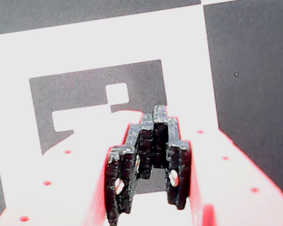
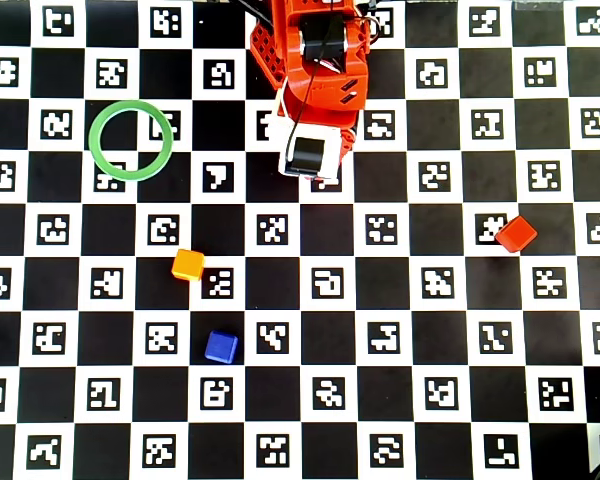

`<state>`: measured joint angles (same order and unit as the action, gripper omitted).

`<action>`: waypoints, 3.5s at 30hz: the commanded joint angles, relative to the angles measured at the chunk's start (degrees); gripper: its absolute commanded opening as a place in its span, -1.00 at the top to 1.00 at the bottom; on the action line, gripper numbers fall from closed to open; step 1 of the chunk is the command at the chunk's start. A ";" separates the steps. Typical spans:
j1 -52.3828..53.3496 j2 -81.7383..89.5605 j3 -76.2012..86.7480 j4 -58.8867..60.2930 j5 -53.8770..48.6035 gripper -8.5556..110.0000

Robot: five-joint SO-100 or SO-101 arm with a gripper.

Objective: Grab the red cube then put it in the green circle then put the blue cube on top and finally the orange cube on top

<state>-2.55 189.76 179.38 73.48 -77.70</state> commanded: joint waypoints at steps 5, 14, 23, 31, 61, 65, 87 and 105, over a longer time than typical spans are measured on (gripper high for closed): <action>-0.53 2.72 3.25 2.81 -0.70 0.95; -0.53 2.72 3.25 2.81 -0.70 0.95; -0.53 2.72 3.25 2.81 -0.70 0.95; -0.53 2.72 3.25 2.81 -0.70 0.95; -0.53 2.72 3.25 2.81 -0.70 0.95; -0.53 2.72 3.25 2.81 -0.70 0.95; -0.18 2.72 3.25 2.81 -0.70 0.95; -0.70 2.64 -0.62 -2.20 8.53 0.95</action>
<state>-2.55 189.76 179.38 72.69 -78.13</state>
